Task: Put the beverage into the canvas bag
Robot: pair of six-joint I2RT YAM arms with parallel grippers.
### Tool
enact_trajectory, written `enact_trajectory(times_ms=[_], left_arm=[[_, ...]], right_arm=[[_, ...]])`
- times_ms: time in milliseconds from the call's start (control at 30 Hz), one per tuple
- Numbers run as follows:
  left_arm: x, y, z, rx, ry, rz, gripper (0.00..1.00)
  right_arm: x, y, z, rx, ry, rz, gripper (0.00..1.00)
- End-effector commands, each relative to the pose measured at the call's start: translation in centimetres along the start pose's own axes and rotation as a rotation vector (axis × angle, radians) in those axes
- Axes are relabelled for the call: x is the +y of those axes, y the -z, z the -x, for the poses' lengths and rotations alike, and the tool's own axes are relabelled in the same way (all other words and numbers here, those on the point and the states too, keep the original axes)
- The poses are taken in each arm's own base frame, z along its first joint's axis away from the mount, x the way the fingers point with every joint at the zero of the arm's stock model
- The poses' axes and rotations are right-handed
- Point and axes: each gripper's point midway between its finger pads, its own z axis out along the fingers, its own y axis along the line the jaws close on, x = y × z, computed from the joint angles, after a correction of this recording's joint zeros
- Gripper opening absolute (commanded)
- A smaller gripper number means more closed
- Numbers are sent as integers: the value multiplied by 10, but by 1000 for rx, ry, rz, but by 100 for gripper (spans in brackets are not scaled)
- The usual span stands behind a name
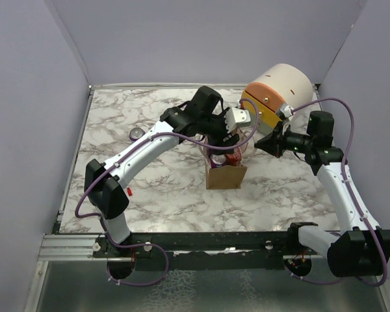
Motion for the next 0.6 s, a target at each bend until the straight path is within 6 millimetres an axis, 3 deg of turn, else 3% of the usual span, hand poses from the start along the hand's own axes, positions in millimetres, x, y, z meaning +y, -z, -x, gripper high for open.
enact_trajectory(times_ms=[0,233,400,567], left_arm=[[-8,8,40,-112,-83,-12,0],[-29,3,25,-68,-67,-101,0],[-32,0,14,-34,-66,-103,0],[-43,0,17,-50,-57,-165,0]], right_arm=[[3,1,-1,-9,9,8,1],[3,1,-2,-9,9,6,1],[3,1,-1,-10,10,7,1],[3,2,0,-10,10,4,1]])
